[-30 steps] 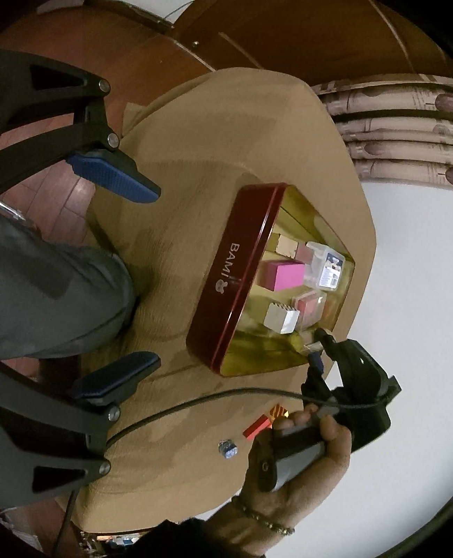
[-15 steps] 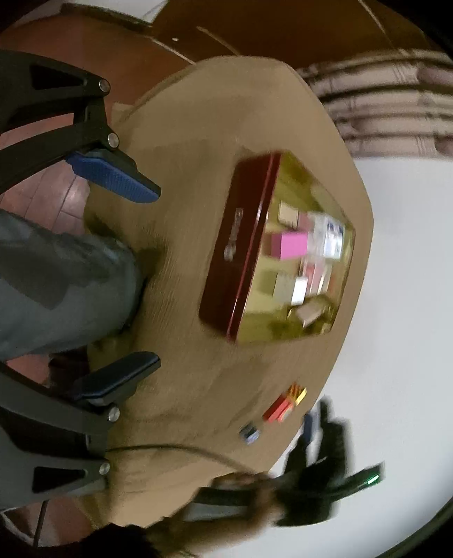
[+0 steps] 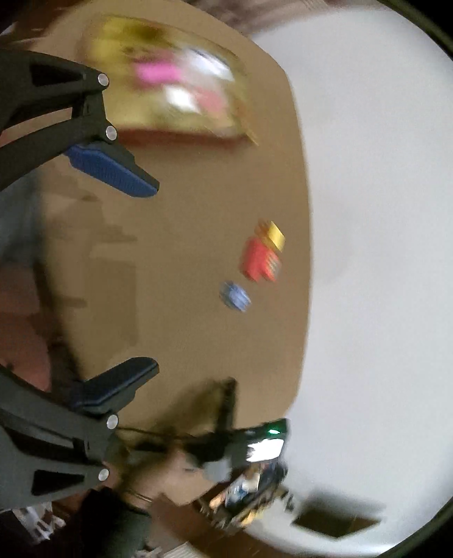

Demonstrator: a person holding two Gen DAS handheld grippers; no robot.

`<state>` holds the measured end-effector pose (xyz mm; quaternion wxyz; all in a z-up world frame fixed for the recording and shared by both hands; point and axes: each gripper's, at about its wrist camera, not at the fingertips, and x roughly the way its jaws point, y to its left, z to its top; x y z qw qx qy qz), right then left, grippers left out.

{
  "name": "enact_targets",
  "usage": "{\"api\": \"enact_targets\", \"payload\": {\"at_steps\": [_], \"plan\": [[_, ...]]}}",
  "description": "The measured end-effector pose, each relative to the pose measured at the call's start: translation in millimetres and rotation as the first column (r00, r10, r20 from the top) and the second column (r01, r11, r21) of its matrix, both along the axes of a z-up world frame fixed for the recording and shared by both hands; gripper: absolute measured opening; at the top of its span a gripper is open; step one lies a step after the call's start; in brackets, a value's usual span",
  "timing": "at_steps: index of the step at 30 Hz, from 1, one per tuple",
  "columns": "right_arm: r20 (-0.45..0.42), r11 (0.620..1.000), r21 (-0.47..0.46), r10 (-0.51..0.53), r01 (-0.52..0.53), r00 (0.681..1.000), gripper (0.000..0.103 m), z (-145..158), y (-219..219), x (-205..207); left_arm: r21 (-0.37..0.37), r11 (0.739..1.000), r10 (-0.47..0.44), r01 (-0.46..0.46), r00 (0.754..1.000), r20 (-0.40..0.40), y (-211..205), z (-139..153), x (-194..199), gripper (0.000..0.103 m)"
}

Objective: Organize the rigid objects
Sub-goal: 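Reach the left gripper to the blue patterned pouch and grasp it, then carry the blue pouch into the tin and open the left gripper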

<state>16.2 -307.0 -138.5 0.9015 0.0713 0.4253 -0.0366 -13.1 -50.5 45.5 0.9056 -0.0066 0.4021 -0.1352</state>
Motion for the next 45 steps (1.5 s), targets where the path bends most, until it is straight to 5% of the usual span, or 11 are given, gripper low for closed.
{"api": "enact_targets", "payload": {"at_steps": [9,17,26,28,29,38,42,45], "plan": [[0.044,0.992,0.123,0.009,-0.014,0.999,0.053,2.0,-21.1,-5.0,0.073,0.978,-0.194,0.197,0.980,-0.052,-60.7,-33.4,133.1,0.091],[0.067,0.981,0.190,0.032,-0.045,0.997,0.053,5.7,-21.7,-8.1,0.114,0.957,-0.247,0.266,0.956,-0.160,-79.5,-65.4,162.2,0.071],[0.080,0.974,0.218,0.048,-0.064,0.996,0.053,9.7,-36.5,-21.2,0.122,0.947,-0.268,0.297,0.940,-0.213,-84.1,-82.0,175.6,0.071],[0.081,0.973,0.221,0.048,-0.064,0.996,0.053,11.3,-41.2,-23.8,0.109,0.948,-0.268,0.299,0.934,-0.235,-82.9,-86.5,178.3,0.049],[0.081,0.973,0.224,0.046,-0.063,0.996,0.053,12.5,-44.2,-25.5,0.100,0.949,-0.265,0.299,0.929,-0.258,-82.1,-91.2,180.2,0.028],[0.077,0.970,0.241,0.027,-0.045,0.997,0.053,11.1,-47.0,-20.8,0.057,0.974,-0.202,0.219,0.954,-0.222,-69.5,-65.7,139.4,0.027],[0.071,0.970,0.237,0.028,-0.045,0.997,0.054,12.1,-47.3,-19.7,0.049,0.996,-0.057,0.068,0.981,-0.187,-31.9,-23.1,97.4,0.027],[0.068,0.971,0.232,0.038,-0.053,0.997,0.055,12.5,-47.0,-15.7,0.043,0.997,0.075,-0.068,0.978,-0.195,17.5,6.9,67.2,0.027]]}}
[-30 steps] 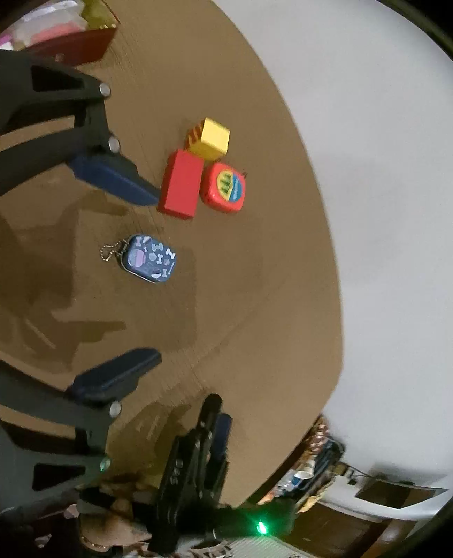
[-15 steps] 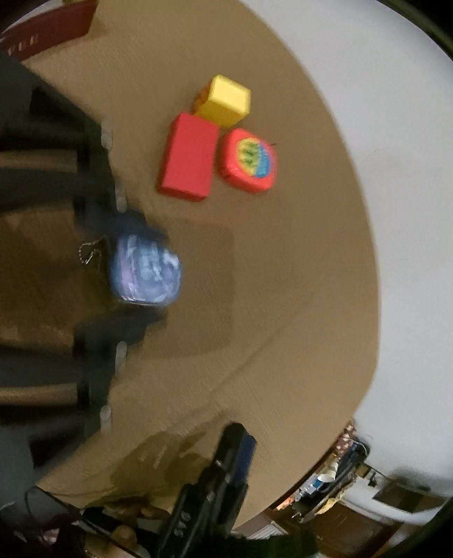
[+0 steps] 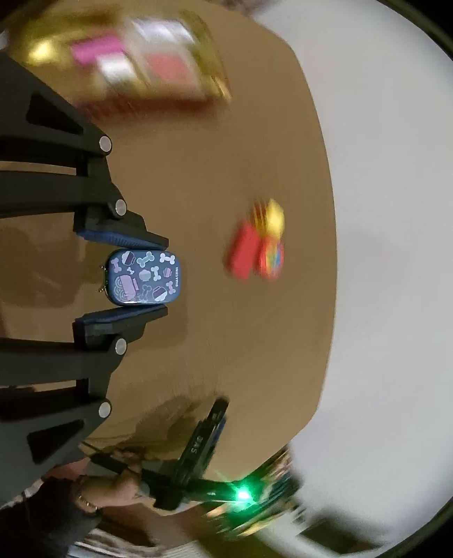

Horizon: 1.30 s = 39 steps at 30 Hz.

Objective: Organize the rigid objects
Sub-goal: 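Carry the blue pouch into the tin and open the left gripper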

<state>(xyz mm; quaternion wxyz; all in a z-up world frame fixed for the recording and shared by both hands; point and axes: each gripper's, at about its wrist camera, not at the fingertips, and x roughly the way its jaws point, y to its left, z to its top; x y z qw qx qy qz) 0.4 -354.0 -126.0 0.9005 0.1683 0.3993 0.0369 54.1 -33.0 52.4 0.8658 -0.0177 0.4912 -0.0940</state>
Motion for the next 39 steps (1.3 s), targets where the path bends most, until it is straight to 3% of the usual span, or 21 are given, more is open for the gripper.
{"api": "enact_targets", "payload": {"at_steps": [5,8,12,21,32,33,36,39], "plan": [[-0.005,1.000,-0.011,-0.002,0.002,1.000,0.055,-0.7,3.3,0.3,0.080,0.984,0.163,-0.158,0.985,-0.063,100.0,19.7,-32.1,0.027],[-0.009,1.000,-0.023,-0.001,0.001,1.000,0.055,-0.8,5.3,1.8,0.123,0.965,0.244,-0.230,0.962,-0.119,144.8,2.6,-39.9,0.027],[-0.012,0.999,-0.032,0.000,-0.001,1.000,0.055,-1.3,7.2,3.5,0.089,0.956,0.291,-0.279,0.942,-0.167,172.9,-22.8,-41.3,0.027],[-0.017,0.999,-0.051,0.007,-0.008,1.000,0.055,-2.5,11.9,8.6,0.084,0.953,0.302,-0.291,0.933,-0.194,174.6,-57.6,-37.0,0.027],[-0.018,0.999,-0.052,0.006,-0.006,1.000,0.056,-3.2,12.7,8.4,0.168,0.945,0.307,-0.281,0.938,-0.160,151.6,-69.4,-34.1,0.029],[-0.018,0.999,-0.052,0.006,-0.007,1.000,0.056,-3.4,13.1,8.7,0.182,0.943,0.305,-0.278,0.941,-0.144,148.7,-68.4,-35.0,0.031],[-0.018,0.999,-0.052,0.005,-0.006,1.000,0.056,-3.2,12.7,8.2,0.236,0.925,0.321,-0.297,0.944,-0.073,140.5,-60.2,-40.4,0.064],[-0.018,0.999,-0.053,0.005,-0.005,1.000,0.056,-3.4,13.2,8.5,0.233,0.906,0.362,-0.353,0.932,0.003,136.6,-42.0,-52.0,0.067]]}}
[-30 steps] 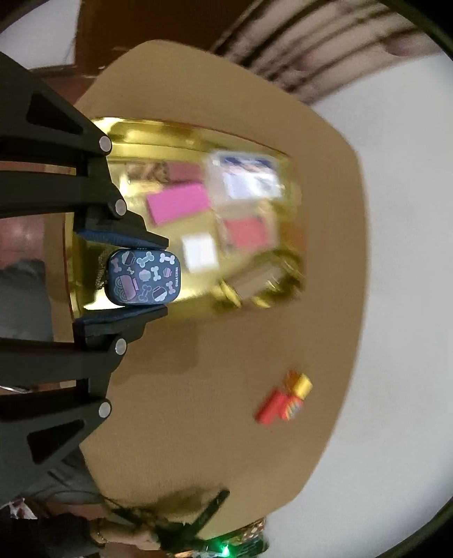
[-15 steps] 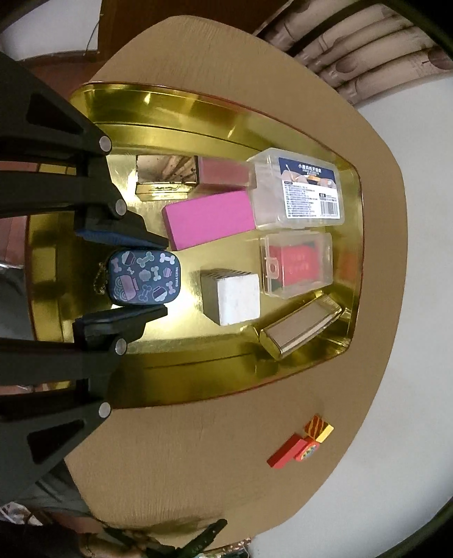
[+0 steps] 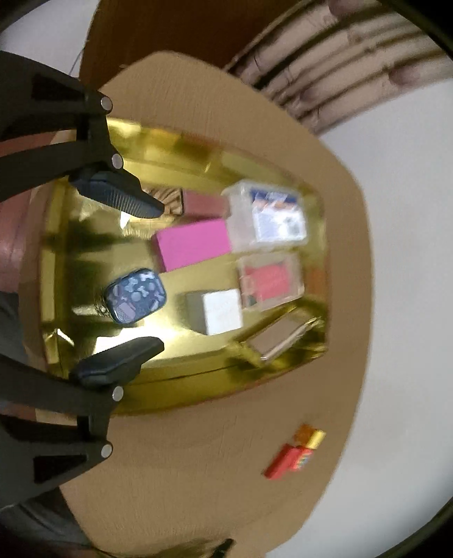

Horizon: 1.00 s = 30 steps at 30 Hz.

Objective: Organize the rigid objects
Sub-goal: 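Carry the blue pouch into the tin and open the left gripper, then reach the right gripper to the red block and grasp it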

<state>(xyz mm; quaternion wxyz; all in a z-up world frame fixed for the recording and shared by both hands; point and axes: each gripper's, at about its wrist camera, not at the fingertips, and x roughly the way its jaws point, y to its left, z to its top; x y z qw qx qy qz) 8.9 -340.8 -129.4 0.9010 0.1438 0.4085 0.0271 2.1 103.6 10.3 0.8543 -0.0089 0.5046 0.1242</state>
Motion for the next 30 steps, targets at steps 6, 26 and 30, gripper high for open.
{"api": "enact_targets", "payload": {"at_steps": [6,26,30], "plan": [[-0.004,1.000,-0.020,0.004,-0.004,1.000,0.057,-0.5,3.7,1.1,-0.044,0.999,0.014,-0.007,0.985,0.171,-35.9,43.5,-41.8,0.085],[-0.148,0.792,-0.017,0.602,-0.610,0.785,0.059,30.0,189.9,95.9,-0.151,0.986,-0.034,0.063,0.982,0.186,-79.7,17.8,-98.6,0.089],[-0.189,0.806,-0.009,0.580,-0.592,0.792,0.057,22.3,203.0,114.2,-0.175,0.983,-0.025,0.056,0.984,0.176,-71.6,11.3,-97.8,0.089]]}}
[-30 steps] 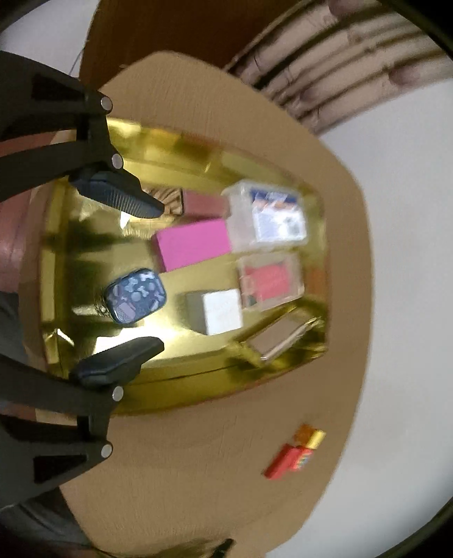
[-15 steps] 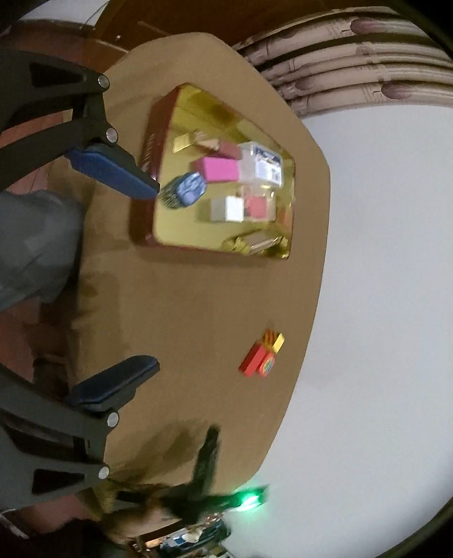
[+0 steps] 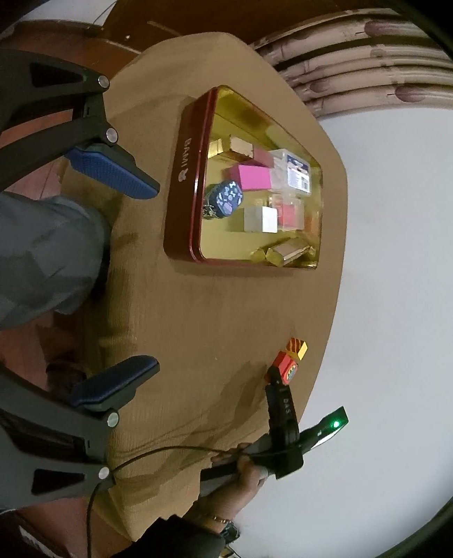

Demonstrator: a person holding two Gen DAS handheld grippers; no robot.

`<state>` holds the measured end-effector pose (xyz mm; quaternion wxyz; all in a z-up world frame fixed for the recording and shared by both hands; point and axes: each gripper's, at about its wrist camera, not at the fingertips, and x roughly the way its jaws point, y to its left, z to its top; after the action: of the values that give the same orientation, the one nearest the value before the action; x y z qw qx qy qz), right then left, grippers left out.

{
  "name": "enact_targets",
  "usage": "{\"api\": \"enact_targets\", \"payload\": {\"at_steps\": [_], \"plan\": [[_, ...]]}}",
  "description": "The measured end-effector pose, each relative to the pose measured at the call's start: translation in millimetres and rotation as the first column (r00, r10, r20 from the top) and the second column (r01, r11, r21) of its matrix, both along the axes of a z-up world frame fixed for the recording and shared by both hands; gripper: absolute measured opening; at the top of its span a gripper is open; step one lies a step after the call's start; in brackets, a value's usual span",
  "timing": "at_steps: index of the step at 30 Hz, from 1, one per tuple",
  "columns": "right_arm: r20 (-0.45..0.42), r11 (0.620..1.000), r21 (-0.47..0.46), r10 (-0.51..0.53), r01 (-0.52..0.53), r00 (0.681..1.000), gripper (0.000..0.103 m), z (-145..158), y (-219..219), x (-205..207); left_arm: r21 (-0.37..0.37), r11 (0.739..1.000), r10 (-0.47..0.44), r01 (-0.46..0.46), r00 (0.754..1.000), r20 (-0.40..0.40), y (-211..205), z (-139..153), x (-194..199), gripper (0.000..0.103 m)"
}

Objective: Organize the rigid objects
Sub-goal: 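Reach the right gripper to the red block and grasp it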

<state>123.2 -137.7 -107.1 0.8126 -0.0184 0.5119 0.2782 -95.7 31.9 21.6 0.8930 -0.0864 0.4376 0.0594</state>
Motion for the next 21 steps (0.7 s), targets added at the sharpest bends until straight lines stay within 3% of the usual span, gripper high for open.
{"api": "enact_targets", "payload": {"at_steps": [12,17,21], "plan": [[0.016,0.993,-0.096,0.075,-0.073,0.997,0.057,-1.3,37.3,22.0,-0.072,0.997,-0.034,0.029,0.996,-0.076,9.0,-21.7,1.7,0.089],[0.050,0.966,-0.216,0.159,-0.145,0.986,0.057,0.3,59.6,26.1,-0.080,0.996,-0.040,0.033,0.995,-0.088,10.2,-23.2,1.2,0.089],[0.080,0.920,-0.303,0.286,-0.250,0.955,0.057,7.4,70.8,15.3,-0.106,0.994,-0.029,0.019,0.995,-0.096,13.5,-22.9,1.0,0.089]]}}
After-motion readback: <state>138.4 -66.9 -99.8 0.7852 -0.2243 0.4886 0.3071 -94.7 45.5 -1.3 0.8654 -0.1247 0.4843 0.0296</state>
